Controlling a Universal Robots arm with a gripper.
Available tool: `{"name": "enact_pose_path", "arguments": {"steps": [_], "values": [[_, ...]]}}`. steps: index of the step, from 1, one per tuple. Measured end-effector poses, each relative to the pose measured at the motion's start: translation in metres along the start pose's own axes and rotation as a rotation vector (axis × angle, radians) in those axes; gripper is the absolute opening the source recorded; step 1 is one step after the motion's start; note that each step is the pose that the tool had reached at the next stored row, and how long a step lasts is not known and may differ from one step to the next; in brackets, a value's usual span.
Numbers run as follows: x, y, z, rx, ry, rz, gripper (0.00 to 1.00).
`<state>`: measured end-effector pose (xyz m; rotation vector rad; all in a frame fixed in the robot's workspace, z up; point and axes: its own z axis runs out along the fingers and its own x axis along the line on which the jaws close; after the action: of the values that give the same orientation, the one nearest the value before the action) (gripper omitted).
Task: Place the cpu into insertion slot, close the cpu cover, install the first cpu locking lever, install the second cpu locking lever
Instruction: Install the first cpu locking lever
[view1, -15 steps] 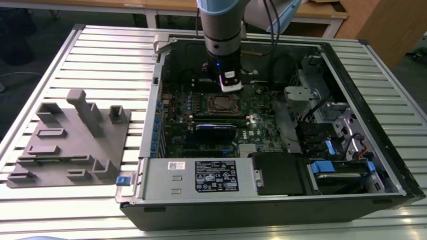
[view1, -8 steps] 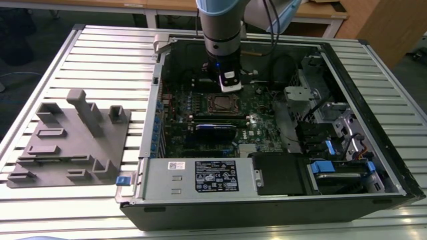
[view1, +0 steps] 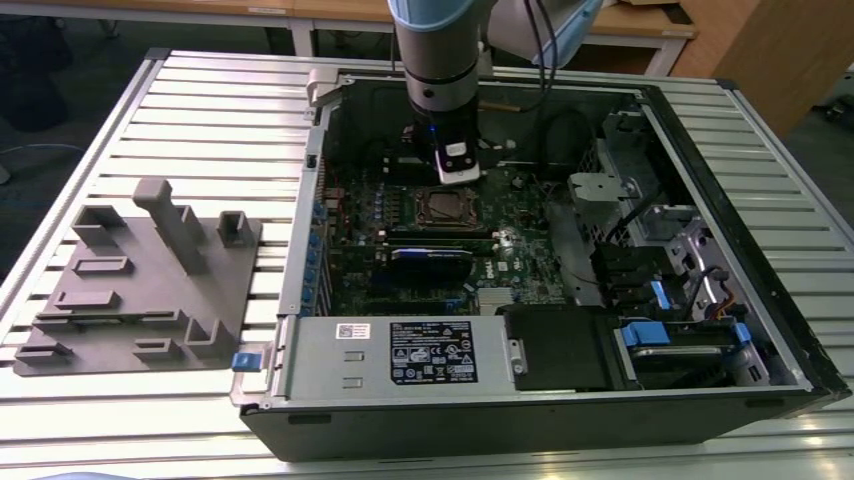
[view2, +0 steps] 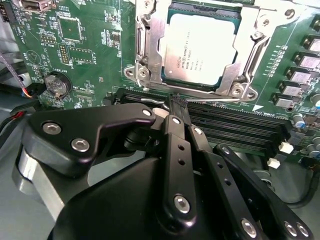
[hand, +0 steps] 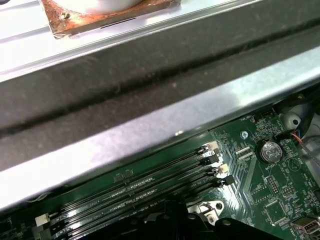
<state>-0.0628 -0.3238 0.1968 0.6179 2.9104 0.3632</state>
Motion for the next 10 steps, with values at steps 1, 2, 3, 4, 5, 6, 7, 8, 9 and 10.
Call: {"name": "enact_pose_path", "arguments": {"steps": [1,2,3,4,5,6,7,8,9,10], "values": [[0.0001,0.0002,0.0001,0.0001,-0.0003,0.001,0.11],[0.0002,0.0003,0.0002,0.0002,-0.0006,0.002,0.11],[0.0003,0.0004,0.0003,0.0003,-0.001,0.004,0.11],[0.0004,0.0005,0.0004,0.0004,-0.0015,0.005,0.11],[0.0005,0.0005,0.0004,0.0006,-0.0019,0.007,0.11],[0.0005,0.0006,0.0004,0.0006,-0.0021,0.008,0.11],[0.0005,0.0006,0.0004,0.0006,-0.0021,0.008,0.11],[0.0007,0.0007,0.0005,0.0007,-0.0023,0.008,0.11],[0.0007,0.0007,0.0005,0.0007,-0.0025,0.009,0.11],[0.0007,0.0007,0.0006,0.0008,-0.0024,0.009,0.11]]}}
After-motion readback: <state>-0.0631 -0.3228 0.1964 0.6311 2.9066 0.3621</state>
